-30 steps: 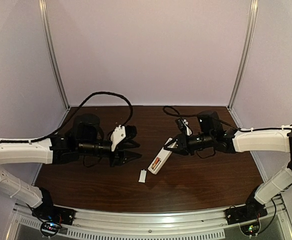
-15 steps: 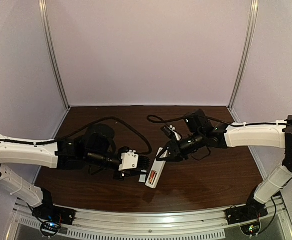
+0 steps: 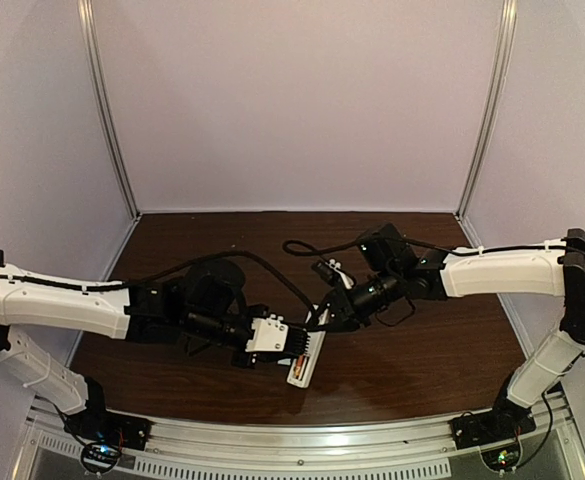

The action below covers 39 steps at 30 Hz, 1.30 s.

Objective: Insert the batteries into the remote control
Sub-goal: Press the battery in the battery compartment.

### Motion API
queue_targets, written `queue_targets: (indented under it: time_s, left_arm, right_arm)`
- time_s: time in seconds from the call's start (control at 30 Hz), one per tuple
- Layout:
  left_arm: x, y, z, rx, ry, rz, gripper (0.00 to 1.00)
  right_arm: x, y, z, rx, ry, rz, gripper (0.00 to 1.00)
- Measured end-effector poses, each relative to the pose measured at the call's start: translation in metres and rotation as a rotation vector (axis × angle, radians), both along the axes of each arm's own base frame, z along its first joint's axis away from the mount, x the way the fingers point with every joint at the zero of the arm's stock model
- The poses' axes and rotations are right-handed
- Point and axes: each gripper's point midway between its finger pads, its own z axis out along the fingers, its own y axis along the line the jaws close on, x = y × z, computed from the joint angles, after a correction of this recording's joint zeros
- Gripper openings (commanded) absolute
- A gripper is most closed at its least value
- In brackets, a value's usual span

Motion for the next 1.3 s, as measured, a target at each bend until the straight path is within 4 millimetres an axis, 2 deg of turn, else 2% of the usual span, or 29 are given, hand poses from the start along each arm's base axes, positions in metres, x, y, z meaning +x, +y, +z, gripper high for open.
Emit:
queue_targets:
  time_s: [0.17, 0.7, 1.0, 1.3]
  left_arm:
    - [0.0, -0.003, -0.007, 0.022, 0.007, -0.005, 0.23]
    - [0.001, -0.002, -0.018, 0.058, 0.017, 0.001, 0.18]
    - [0.002, -0.002, -0.019, 0.071, 0.011, 0.004, 0.11]
    - [-0.002, -0.005, -0.025, 0.097, -0.014, -0.003, 0.08]
  right_arm:
    - [-0.002, 0.002, 0.002, 0.005, -0.003, 0.007, 0.0]
    - [-0.003, 0.006, 0.007, 0.014, -0.01, 0.015, 0.0]
    - [-0.004, 0.006, 0.007, 0.014, -0.013, 0.018, 0.0]
    - [-0.006, 0.003, 0.003, -0.009, 0.003, 0.016, 0.0]
